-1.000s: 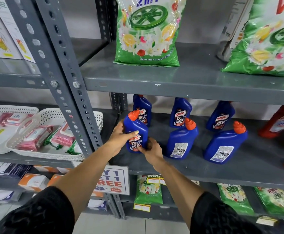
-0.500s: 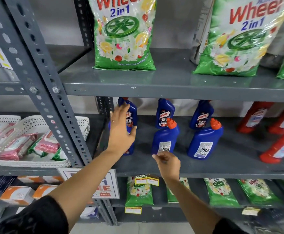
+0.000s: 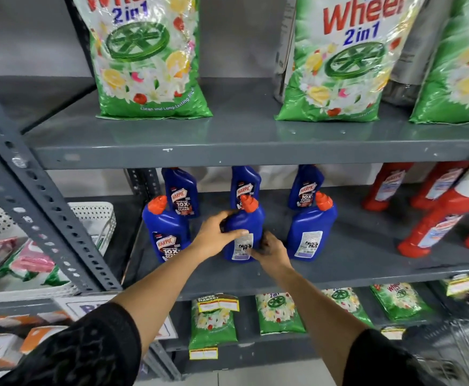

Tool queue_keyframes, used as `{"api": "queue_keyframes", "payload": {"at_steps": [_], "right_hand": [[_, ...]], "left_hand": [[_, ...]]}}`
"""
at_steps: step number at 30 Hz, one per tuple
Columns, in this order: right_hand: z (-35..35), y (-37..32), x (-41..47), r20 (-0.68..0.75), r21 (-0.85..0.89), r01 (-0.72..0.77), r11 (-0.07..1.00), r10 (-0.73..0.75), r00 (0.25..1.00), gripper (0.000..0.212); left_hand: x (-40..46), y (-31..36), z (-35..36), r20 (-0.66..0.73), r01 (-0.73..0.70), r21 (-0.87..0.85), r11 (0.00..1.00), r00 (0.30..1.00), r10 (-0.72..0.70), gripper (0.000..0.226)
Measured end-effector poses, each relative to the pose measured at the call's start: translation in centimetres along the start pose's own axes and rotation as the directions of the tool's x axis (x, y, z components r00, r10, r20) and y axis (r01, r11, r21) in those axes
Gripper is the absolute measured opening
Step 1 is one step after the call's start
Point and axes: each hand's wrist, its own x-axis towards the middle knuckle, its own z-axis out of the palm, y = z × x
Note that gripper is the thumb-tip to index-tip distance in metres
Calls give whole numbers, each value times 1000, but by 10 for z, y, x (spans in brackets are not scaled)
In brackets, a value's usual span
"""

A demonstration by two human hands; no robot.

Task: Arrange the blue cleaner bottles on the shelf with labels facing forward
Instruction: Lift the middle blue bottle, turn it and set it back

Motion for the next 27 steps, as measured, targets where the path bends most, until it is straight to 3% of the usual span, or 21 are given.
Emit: {"api": "queue_keyframes", "payload": {"at_steps": [3, 5, 8, 13, 17, 20, 23, 27], "right_hand": [[-2, -4, -4, -6, 85, 11, 996, -10, 1000, 34], [-11, -13, -7, 24, 233, -33, 972, 28, 999, 34], [-23, -26, -10, 194, 474, -295, 829, 229, 954, 48], [-18, -34, -17, 406, 502, -548, 670, 377, 833, 67], [-7, -39, -19, 436, 560, -596, 575, 406, 803, 58], [1, -38, -18, 411, 660, -540, 522, 351, 841, 48], [6, -37, -19, 395, 688, -487, 537, 285, 873, 41], [8, -29, -18, 348, 566, -382, 731, 208, 914, 52]], "left_hand": [[6, 2, -2, -17, 9, -100, 995, 1000, -11, 57], [11, 8, -10, -12, 12, -175, 985, 1000, -15, 49], [12, 23, -26, 13, 18, -269, 963, 1000, -14, 38], [8, 30, -34, 87, 50, -380, 924, 996, -18, 29], [2, 25, -31, 137, 92, -508, 857, 990, -26, 37], [1, 22, -22, 91, 98, -586, 805, 994, -55, 39], [2, 20, -10, 54, 119, -592, 797, 993, -109, 53], [6, 14, -7, -14, 166, -615, 771, 975, -221, 51]]}}
